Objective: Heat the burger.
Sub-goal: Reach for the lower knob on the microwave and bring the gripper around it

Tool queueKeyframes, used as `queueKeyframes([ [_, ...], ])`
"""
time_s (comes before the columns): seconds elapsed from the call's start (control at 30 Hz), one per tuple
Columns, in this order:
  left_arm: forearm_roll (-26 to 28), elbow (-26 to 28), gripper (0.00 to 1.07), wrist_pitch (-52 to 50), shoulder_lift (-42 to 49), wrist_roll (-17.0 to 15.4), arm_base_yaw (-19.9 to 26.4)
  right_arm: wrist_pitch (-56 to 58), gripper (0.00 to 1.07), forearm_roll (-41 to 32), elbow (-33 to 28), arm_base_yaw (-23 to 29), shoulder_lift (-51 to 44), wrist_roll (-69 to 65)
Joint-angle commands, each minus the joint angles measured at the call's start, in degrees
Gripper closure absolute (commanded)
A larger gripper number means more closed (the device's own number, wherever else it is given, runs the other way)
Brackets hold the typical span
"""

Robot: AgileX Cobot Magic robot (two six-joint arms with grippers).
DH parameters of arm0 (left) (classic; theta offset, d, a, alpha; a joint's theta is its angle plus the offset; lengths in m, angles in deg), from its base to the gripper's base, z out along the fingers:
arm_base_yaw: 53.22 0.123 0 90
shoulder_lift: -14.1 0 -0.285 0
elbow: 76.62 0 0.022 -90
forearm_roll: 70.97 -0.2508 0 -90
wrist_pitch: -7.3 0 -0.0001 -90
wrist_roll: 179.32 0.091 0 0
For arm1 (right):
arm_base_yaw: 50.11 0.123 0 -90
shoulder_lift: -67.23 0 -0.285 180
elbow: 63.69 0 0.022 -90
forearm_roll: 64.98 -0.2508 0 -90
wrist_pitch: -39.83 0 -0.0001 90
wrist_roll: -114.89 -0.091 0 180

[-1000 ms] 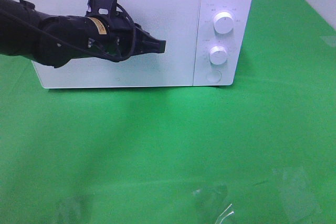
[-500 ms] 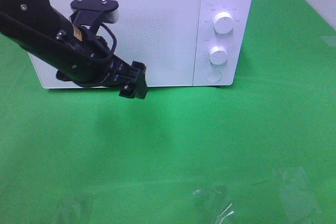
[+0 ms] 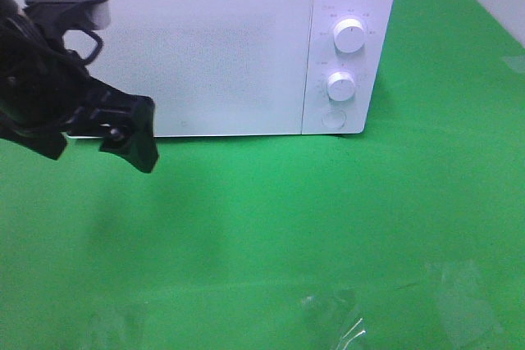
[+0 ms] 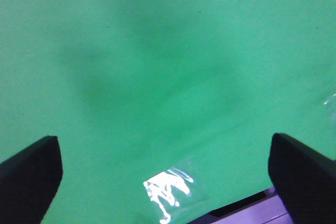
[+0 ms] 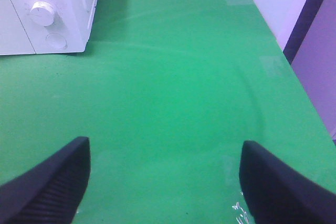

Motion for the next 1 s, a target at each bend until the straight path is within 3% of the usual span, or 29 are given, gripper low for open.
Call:
queueKeyframes([
  [0.03, 0.0, -0.1, 0.05, 4.8, 3.0, 0.0, 6.0, -0.7, 0.33, -0.1, -0.2, -0.3, -1.4, 0.0],
  [0.07, 0.0, -0.1, 0.05, 6.9, 4.4, 0.5, 8.5, -0.7, 0.33, -0.1, -0.2, -0.3, -1.4, 0.0],
  [0.27, -0.3, -2.3, 0.05, 9.3, 9.6, 1.3, 14.0, -0.7, 0.33, -0.1, -0.2, -0.3, -1.4, 0.0],
  [0.43, -2.2, -9.9, 0.05, 9.1, 18.6, 1.2, 18.3, -0.7, 0.33, -0.1, -0.2, -0.3, -1.4, 0.0],
  [0.67, -4.1, -16.6, 0.05, 8.9, 27.3, 1.0, 19.1, -0.7, 0.33, -0.1, -0.2, -0.3, -1.4, 0.0],
  [0.73, -4.5, -21.4, 0.05, 8.9, 35.5, 1.0, 19.1, -0.7, 0.33, -0.1, -0.2, -0.3, -1.4, 0.0],
  [1.0, -5.7, -29.0, 0.05, 8.9, 49.4, 1.0, 19.1, -0.7, 0.33, -0.1, -0.2, -0.3, -1.4, 0.0],
])
